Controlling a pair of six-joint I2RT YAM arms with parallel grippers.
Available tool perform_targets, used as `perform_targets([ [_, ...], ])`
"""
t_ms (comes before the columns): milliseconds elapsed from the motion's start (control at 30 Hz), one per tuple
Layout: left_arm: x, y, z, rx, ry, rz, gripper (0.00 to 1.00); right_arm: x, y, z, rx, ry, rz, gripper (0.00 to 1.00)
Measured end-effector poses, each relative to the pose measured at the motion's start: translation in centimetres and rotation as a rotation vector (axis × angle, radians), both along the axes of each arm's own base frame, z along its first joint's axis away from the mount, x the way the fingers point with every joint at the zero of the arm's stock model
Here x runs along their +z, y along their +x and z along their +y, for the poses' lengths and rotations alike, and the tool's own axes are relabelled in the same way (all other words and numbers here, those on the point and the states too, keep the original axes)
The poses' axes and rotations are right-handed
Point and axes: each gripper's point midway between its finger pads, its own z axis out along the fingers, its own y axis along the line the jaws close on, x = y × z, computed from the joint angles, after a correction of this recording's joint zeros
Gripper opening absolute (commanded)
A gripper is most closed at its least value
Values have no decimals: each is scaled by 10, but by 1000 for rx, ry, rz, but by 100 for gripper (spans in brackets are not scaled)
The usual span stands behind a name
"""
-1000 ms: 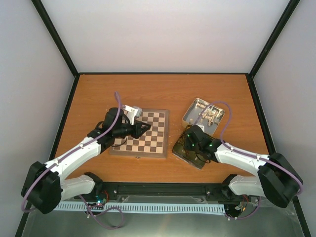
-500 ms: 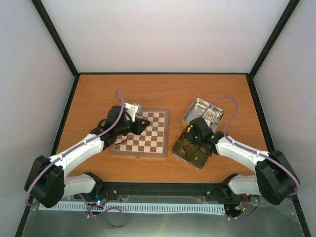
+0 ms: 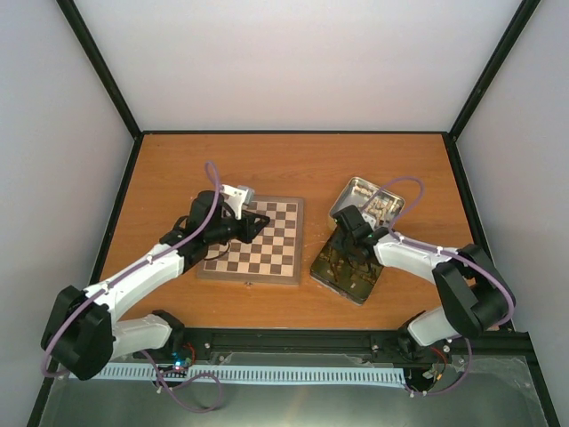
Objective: Set up the chess pieces on the board
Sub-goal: Pick up the chess piece from the storage box.
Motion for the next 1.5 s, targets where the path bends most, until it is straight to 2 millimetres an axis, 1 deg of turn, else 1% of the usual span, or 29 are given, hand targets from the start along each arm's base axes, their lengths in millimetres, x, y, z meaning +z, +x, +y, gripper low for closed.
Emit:
perform_targets([
  [200,4,-4,1,-4,-10,-14,3,-2,11,1,-68,7,-11,36],
  [367,5,-4,2,-4,-11,-17,3,-9,18,0,-112,-5,1,36],
  [467,6,-5,2,-4,-13,-20,3,-10,18,-3,-134,-19,9,36],
  [600,10,-6,3,-3,-19,-32,3,-11,13,-13,-153,-65,29,35],
  [733,9,-8,4,-2,-19,-33,3,-11,8,-19,-153,-99,40,32],
  [900,7,-8,5,0,-16,-30,3,-9,6,-20,-124,-115,43,44],
  [1000,7,-8,5,0,-16,-31,3,-8,7,-18,-113,-114,44,45],
  [1100,7,-8,5,0,-16,-31,3,-9,15,-13,-112,-115,47,44],
  [1267,7,-8,5,0,-16,-32,3,-13,19,-13,-121,-138,56,40],
  [1400,9,-8,5,-1,-18,-35,3,-14,16,-18,-126,-161,68,26],
  [1500,10,-10,4,-6,-22,-37,3,-16,14,-20,-118,-174,70,18],
])
